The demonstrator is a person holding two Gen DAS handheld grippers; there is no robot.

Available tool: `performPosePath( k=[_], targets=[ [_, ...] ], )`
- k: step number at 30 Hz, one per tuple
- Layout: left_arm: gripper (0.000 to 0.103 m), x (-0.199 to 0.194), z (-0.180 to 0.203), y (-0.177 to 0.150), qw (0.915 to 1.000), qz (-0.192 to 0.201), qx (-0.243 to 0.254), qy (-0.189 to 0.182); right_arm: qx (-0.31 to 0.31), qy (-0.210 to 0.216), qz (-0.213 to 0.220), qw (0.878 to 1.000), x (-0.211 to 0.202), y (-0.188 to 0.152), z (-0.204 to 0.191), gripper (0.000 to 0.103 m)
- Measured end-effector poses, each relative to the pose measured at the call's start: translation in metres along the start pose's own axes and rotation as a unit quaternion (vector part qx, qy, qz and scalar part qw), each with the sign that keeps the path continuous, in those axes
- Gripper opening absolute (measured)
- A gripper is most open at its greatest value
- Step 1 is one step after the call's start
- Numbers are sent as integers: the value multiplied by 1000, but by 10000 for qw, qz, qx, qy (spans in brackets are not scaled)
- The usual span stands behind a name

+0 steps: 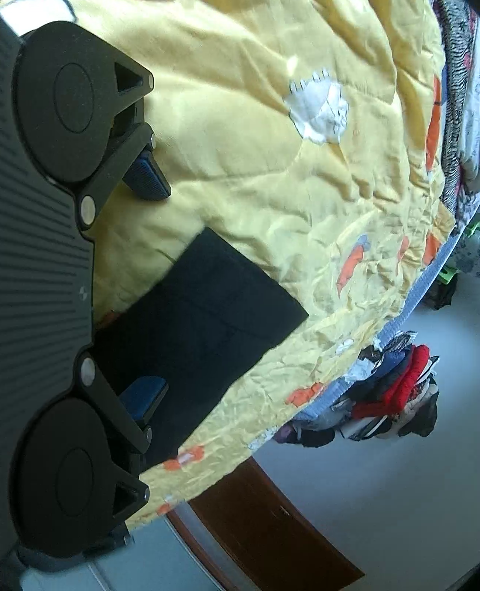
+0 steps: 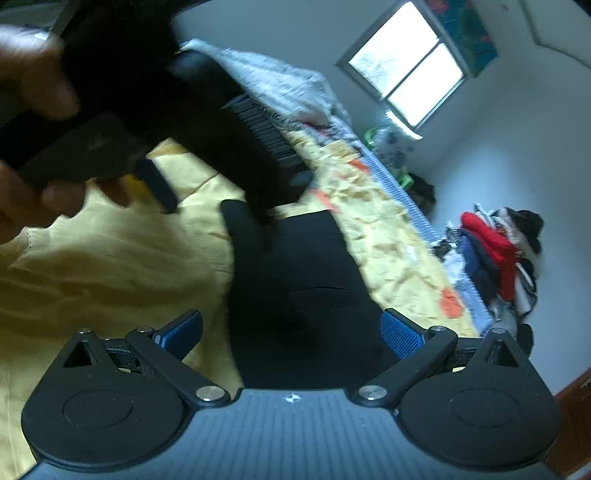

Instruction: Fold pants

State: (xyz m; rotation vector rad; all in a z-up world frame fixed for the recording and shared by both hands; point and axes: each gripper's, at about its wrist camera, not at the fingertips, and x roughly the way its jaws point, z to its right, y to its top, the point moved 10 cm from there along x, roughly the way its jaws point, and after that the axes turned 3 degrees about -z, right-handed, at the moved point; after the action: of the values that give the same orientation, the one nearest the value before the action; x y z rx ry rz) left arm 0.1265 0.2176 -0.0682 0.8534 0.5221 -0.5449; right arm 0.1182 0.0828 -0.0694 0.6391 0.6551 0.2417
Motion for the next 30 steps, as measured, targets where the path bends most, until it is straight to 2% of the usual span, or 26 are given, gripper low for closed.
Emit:
performPosePath(
  k=[4,7,12,14,15,16,17,21,24,30],
  targets=[
    [102,20,12,4,9982,-319,-217,-468,-144,-331,-58,9993,16,3,2,102],
    [102,31,17,11,9973,-327,-318,-572,-320,-692,-95,9970,27,4,8,102],
    [101,40,20,19,9934,-352,-693,-849,-318,-895,3,9955,38,12,14,102],
    [100,39,23,23,9905,-318,-802,-1075,-364,-972,99,9945,41,16,15,94],
    [100,39,24,27,9888,-296,-830,-1205,-312,-964,112,9948,42,17,17,82],
    [100,37,26,28,9874,-268,-846,-1314,-186,-898,116,9957,42,18,19,71],
    [100,35,28,30,9864,-246,-845,-1389,17,-817,143,9966,43,18,24,69],
    [100,32,35,31,9864,-235,-678,-1480,984,-488,198,9937,41,15,49,69],
    [101,30,38,25,9873,-287,-546,-1462,1637,-199,217,9861,42,10,65,69],
    [101,49,44,16,9777,-586,-986,-1759,2457,-32,390,9685,36,4,92,70]
  ],
)
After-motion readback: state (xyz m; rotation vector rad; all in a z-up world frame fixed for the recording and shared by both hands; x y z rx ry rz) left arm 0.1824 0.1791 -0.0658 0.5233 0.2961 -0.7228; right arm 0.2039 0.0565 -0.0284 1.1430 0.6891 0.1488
